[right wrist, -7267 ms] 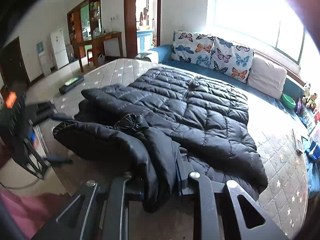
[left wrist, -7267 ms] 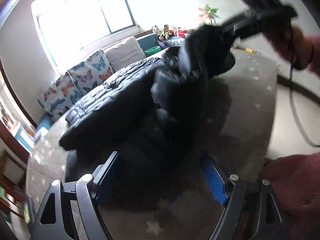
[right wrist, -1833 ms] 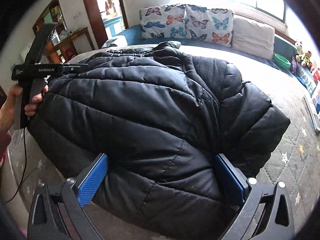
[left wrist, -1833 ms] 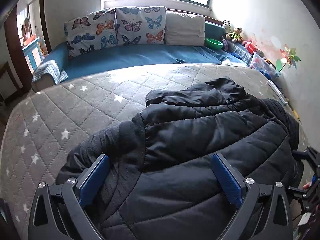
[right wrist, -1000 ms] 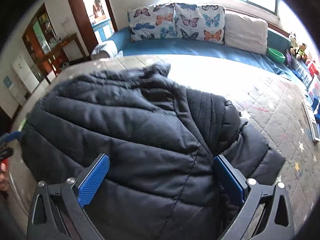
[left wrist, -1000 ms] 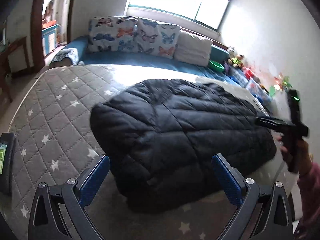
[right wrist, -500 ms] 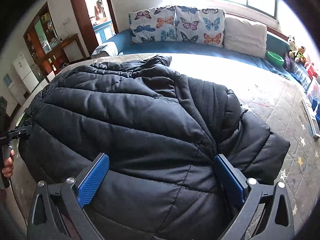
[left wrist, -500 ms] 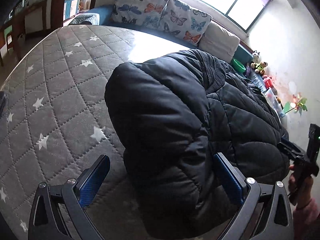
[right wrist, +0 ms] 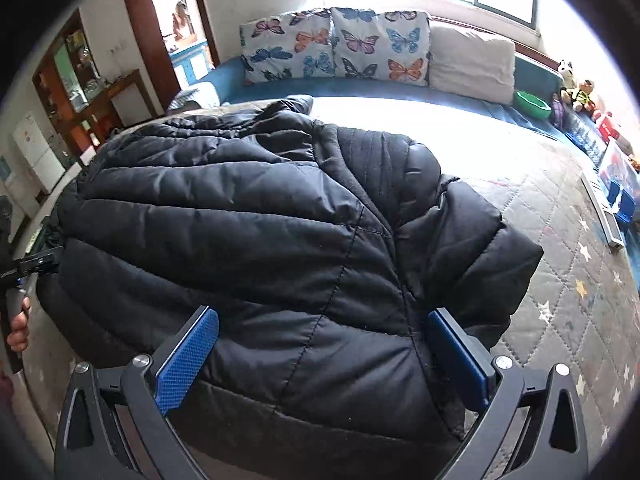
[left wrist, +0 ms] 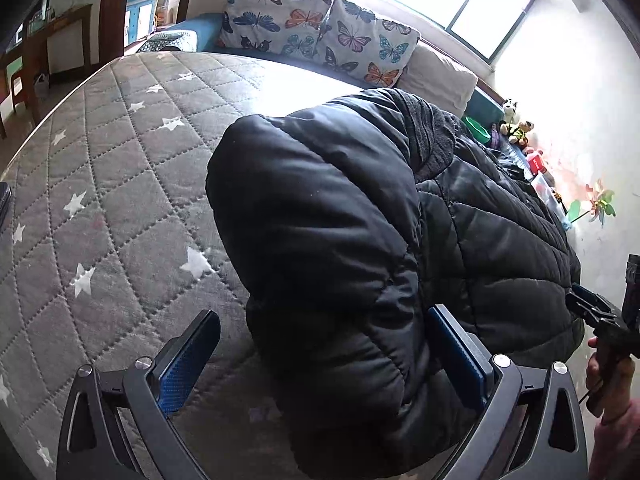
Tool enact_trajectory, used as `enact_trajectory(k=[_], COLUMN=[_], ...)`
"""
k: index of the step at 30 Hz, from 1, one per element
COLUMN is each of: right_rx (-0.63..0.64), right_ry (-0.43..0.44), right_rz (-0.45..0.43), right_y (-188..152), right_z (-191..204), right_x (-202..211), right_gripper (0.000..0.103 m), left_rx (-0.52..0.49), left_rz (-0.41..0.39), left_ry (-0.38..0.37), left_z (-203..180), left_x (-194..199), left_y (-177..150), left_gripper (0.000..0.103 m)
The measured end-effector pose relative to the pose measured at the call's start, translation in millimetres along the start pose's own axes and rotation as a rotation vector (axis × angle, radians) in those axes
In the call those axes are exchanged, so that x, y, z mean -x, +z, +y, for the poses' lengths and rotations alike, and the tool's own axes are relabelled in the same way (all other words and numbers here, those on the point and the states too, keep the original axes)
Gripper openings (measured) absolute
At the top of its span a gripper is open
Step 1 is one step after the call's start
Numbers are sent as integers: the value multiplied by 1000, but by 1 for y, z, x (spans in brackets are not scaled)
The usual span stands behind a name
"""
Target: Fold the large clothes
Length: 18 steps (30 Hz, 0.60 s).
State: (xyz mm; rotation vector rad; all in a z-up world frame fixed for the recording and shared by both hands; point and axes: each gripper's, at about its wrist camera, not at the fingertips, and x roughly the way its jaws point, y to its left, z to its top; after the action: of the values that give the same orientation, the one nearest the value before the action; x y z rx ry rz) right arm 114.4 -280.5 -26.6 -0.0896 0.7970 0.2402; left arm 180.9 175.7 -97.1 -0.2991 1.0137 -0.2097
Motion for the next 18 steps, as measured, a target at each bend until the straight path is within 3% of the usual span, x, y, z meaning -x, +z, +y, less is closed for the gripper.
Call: enact_trajectory(k=[4, 9, 14, 18], right_rx=[-32, -103, -143, -127], right_ry=[7, 99, 188, 212], right_rz=[31, -10, 0, 31], right_y=[12, 42, 67, 79], right_z=[-2, -9, -6, 8], right_x=[12, 23, 6, -14], right_gripper=[103, 103, 103, 103], left_rx=[15, -23, -94, -158], left_rz=[-12, -55, -137, -139], left_ry=[-7, 16, 3, -33], left_z=[-1, -12, -42, -71], left_x=[9, 35, 67, 64], left_y=[-1, 13, 38, 64], left_gripper=[103, 103, 103, 103])
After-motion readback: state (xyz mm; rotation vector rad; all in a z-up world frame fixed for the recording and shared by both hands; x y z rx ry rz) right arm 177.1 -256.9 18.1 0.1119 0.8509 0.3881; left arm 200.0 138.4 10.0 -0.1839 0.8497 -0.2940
